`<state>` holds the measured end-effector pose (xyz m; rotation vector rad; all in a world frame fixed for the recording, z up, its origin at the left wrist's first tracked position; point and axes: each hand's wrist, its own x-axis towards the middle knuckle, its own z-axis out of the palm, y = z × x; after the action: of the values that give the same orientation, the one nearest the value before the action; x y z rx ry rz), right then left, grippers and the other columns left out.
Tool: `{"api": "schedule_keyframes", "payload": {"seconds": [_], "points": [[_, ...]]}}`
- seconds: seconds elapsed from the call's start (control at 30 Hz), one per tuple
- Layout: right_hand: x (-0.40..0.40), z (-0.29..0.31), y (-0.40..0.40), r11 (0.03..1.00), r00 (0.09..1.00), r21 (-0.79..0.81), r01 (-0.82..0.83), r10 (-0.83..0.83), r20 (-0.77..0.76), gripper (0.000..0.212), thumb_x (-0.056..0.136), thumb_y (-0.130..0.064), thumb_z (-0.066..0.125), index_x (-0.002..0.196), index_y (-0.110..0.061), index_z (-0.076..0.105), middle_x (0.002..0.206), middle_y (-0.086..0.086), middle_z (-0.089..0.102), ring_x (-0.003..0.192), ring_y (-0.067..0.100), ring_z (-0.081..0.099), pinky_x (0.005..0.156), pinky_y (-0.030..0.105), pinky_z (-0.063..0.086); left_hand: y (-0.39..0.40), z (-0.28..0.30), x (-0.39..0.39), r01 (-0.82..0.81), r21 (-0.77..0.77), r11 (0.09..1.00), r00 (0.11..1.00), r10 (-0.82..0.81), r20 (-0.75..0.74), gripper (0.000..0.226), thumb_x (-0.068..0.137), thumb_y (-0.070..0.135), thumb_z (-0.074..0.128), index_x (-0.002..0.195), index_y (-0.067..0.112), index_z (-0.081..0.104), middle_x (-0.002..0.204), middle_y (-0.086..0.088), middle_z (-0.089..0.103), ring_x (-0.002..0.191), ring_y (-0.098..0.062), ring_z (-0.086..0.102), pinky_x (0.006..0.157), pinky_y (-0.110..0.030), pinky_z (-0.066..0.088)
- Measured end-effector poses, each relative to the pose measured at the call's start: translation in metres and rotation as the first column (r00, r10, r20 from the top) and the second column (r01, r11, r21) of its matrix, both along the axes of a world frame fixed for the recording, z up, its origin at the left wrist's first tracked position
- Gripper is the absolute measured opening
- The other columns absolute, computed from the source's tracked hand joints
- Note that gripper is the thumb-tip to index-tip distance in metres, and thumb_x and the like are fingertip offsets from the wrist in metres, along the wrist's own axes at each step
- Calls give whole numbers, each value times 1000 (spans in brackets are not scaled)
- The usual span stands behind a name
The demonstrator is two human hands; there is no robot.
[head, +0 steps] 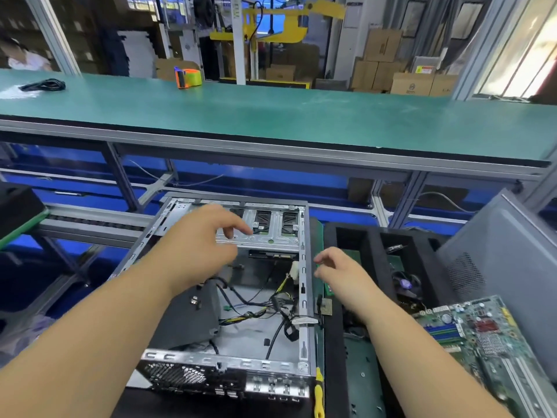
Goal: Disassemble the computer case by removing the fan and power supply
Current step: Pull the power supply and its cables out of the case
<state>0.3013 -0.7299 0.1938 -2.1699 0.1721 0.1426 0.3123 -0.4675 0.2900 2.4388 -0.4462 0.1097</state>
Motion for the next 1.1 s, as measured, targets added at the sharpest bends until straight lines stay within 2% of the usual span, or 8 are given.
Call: {"api": "schedule_keyframes", "payload": {"seconds": [0.07, 0.13, 0.23, 0.43, 0.63, 0.77, 0.9, 1.1], "points": [[-11, 11, 3, 959, 959, -94, -268, 275, 68, 24, 81, -52, 64, 99, -36, 62, 108, -12, 56, 104, 8, 53, 82, 20, 42, -1, 15, 0, 0, -109, 994, 999, -4, -35, 47, 77, 5, 59, 92, 47, 71, 89, 18, 52, 65, -1, 47, 57, -11, 40], [-21, 16, 7, 781, 844, -376, -499, 537, -5, 53, 67, -74, 63, 107, -38, 63, 113, -15, 46, 111, 9, 38, 96, 24, 36, 0, 31, -1, 6, -197, 980, 999, -17, -51, 53, 75, 1, 57, 95, 48, 72, 86, 18, 51, 63, 0, 47, 56, -12, 41], [-27, 19, 8, 645, 797, -597, -476, 604, 18, 53, 71, -65, 71, 113, -34, 66, 110, -17, 39, 105, 11, 30, 94, 27, 29, 3, 49, -1, -6, -305, 952, 997, -18, -74, 52, 64, 7, 53, 98, 41, 74, 83, 10, 47, 70, -11, 49, 63, -22, 43], [-28, 24, 4, 835, 889, -474, -280, 412, 200, 29, 90, -21, 66, 118, -29, 67, 108, -11, 61, 100, 10, 57, 91, 26, 45, 11, 56, 0, -85, -392, 916, 994, 102, 24, 59, 68, -9, 49, 94, 36, 75, 85, 2, 50, 65, -13, 44, 59, -23, 41], [-22, 36, 6, 944, 904, -322, -74, 200, 379, 19, 94, -17, 61, 91, -35, 68, 92, -17, 54, 82, -5, 50, 73, 8, 35, 17, 58, 1, -87, -550, 830, 982, 165, 93, 39, 76, 2, 62, 92, 35, 75, 78, 6, 48, 71, -16, 44, 72, -34, 40], [-28, 41, 24, 935, 906, -285, -208, 295, 305, 22, 94, -17, 62, 85, -37, 65, 91, -16, 56, 82, -4, 51, 75, 12, 39, 12, 53, 2, -45, -623, 781, 975, 169, 142, 27, 80, 15, 67, 96, 35, 74, 77, 10, 48, 74, -15, 46, 82, -33, 45], [-29, 46, 33, 922, 882, -264, -283, 359, 307, 27, 93, -12, 61, 83, -37, 64, 89, -16, 56, 79, -7, 49, 73, 13, 36, 19, 59, 2, -45, -679, 733, 931, 277, 237, 28, 81, 16, 68, 97, 39, 73, 75, 14, 48, 67, -6, 45, 71, -22, 43], [-20, 64, 6, 993, 877, -109, -52, 98, 471, 33, 94, -12, 60, 86, -44, 63, 96, -17, 58, 93, -9, 50, 74, 2, 36, 40, 86, -1, -28, -827, 561, 860, 435, 266, 18, 75, 23, 68, 89, 34, 73, 69, 13, 44, 58, -5, 38, 54, -15, 33]]}}
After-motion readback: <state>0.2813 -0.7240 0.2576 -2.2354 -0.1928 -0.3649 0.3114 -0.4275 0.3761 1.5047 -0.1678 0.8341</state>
